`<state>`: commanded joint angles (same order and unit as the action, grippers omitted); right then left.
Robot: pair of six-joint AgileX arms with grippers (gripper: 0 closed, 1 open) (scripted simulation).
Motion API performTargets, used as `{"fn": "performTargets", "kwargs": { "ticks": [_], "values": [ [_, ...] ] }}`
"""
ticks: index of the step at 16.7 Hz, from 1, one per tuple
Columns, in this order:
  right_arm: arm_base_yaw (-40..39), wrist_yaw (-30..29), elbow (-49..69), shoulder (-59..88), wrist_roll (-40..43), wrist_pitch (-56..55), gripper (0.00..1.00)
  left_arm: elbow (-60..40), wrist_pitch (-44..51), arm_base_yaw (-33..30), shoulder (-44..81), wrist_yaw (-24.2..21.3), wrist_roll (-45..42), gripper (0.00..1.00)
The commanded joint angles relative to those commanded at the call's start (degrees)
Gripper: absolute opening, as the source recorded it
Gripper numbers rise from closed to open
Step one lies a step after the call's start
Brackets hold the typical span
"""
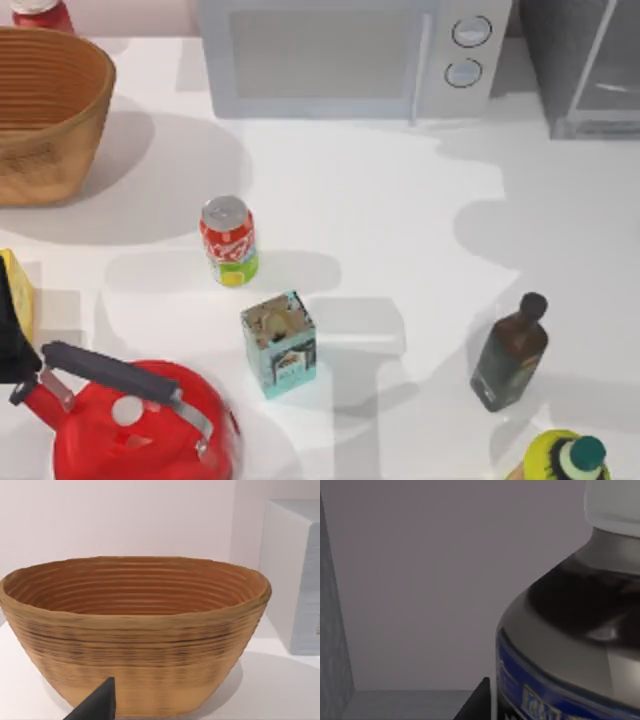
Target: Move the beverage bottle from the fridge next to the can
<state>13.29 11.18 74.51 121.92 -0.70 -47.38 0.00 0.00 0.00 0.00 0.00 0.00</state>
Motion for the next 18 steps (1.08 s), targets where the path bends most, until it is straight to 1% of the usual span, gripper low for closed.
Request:
{"fn": "performTargets", "kwargs": {
  "ticks": [5, 7, 10, 15, 18],
  "values": [
    [0.0, 0.0, -0.2, -0.2, -0.1, 0.1, 0.0, 0.0, 0.0, 0.0, 0.0, 0.0, 0.0, 1.0],
    [0.5, 0.3, -2.3, -1.9, -0.1, -0.6, 0.0, 0.0, 0.0, 0.0, 0.0, 0.0, 0.0, 1.0],
    [1.7, 1.5, -9.9, -7.1, -0.1, -2.9, 0.0, 0.0, 0.0, 0.0, 0.0, 0.0, 0.0, 1.0],
    [4.0, 4.3, -28.6, -18.6, -0.2, -8.1, 0.0, 0.0, 0.0, 0.0, 0.0, 0.0, 0.0, 1.0],
    [5.1, 5.4, -34.5, -23.5, -0.2, -10.5, 0.0, 0.0, 0.0, 0.0, 0.0, 0.0, 0.0, 1.0]
  ]
}}
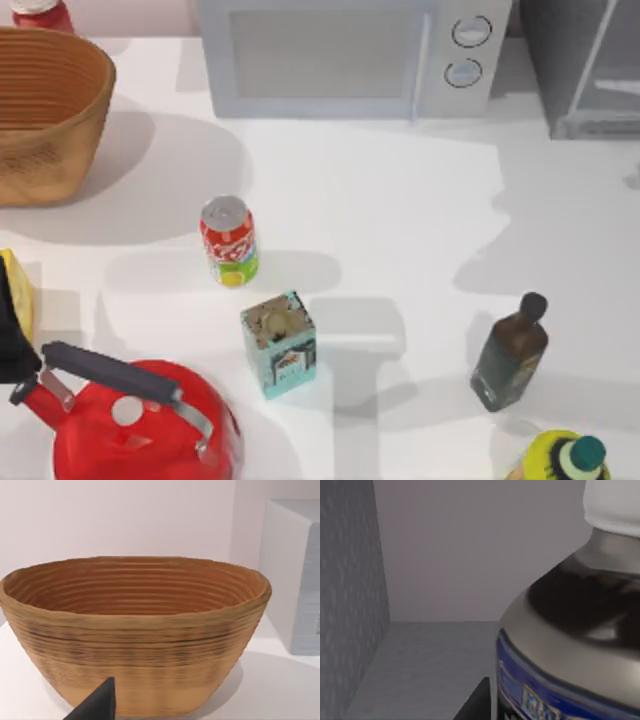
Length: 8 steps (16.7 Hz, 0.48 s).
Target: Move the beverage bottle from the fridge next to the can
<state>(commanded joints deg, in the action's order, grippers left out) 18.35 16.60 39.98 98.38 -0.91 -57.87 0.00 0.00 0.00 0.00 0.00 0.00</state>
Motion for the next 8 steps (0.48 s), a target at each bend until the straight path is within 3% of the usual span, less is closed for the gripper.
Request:
{"fn": "performTargets", "kwargs": {
  "ticks": [8],
  "values": [
    [-1.9, -1.6, -0.2, -0.5, -0.1, -1.4, 0.0, 0.0, 0.0, 0.0, 0.0, 0.0, 0.0, 1.0]
  ]
}}
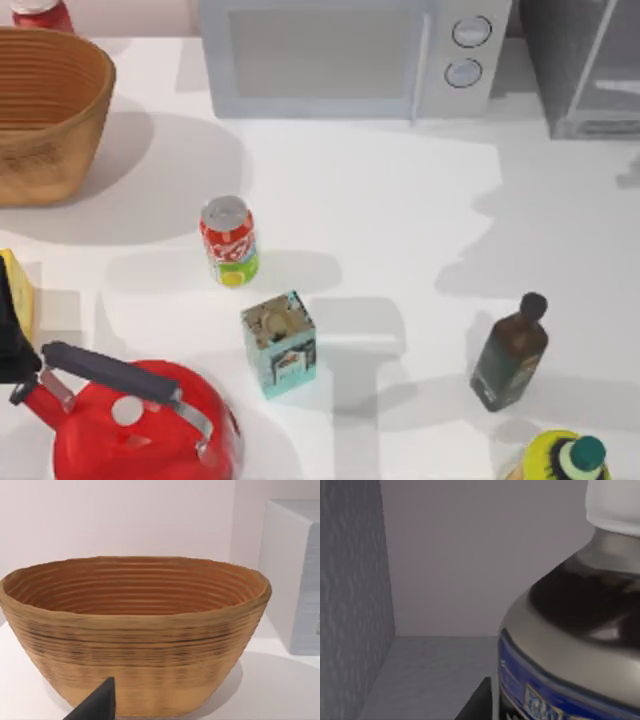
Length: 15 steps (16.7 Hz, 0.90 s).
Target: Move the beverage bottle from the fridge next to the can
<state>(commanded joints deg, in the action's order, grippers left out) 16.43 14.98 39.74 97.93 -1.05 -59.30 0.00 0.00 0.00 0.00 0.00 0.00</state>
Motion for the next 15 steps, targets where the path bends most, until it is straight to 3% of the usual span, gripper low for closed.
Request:
{"fn": "performTargets", "kwargs": {
  "ticks": [5, 15],
  "values": [
    [-12.7, -12.6, 2.2, 1.5, -0.2, -5.0, 0.0, 0.0, 0.0, 0.0, 0.0, 0.0, 0.0, 1.0],
    [-52.7, -51.6, 6.3, 13.4, -0.3, -11.1, 0.0, 0.0, 0.0, 0.0, 0.0, 0.0, 0.0, 1.0]
  ]
}}
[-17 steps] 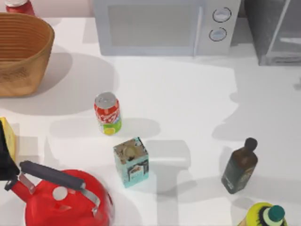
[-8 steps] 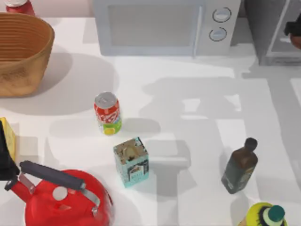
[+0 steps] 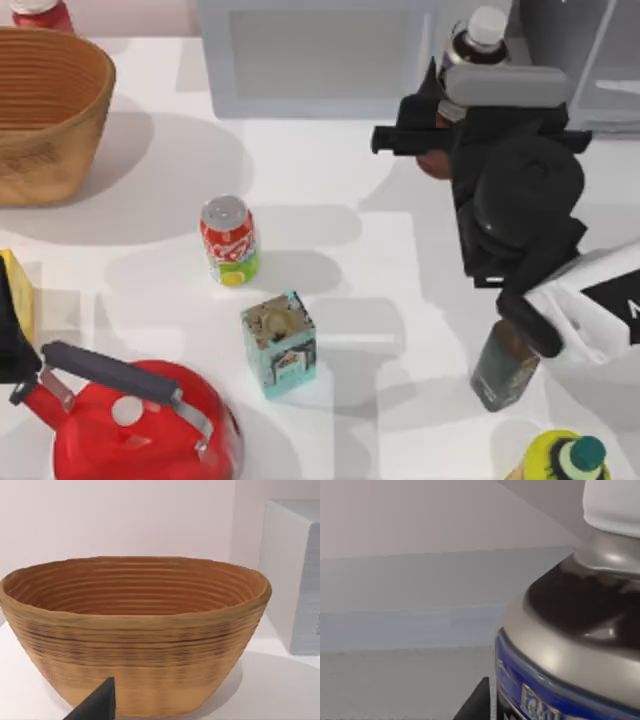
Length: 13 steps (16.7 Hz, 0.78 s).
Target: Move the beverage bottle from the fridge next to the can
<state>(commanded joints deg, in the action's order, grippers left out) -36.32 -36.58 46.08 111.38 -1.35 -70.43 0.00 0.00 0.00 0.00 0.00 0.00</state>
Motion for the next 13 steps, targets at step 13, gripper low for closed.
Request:
{"fn": "performTargets", "kwargs": {
  "ticks": [13],
  "values": [
    [-13.1, -14.3, 0.9, 7.7, 0.7, -0.8, 0.0, 0.0, 0.0, 0.0, 0.0, 0.0, 0.0, 1.0]
  ]
}}
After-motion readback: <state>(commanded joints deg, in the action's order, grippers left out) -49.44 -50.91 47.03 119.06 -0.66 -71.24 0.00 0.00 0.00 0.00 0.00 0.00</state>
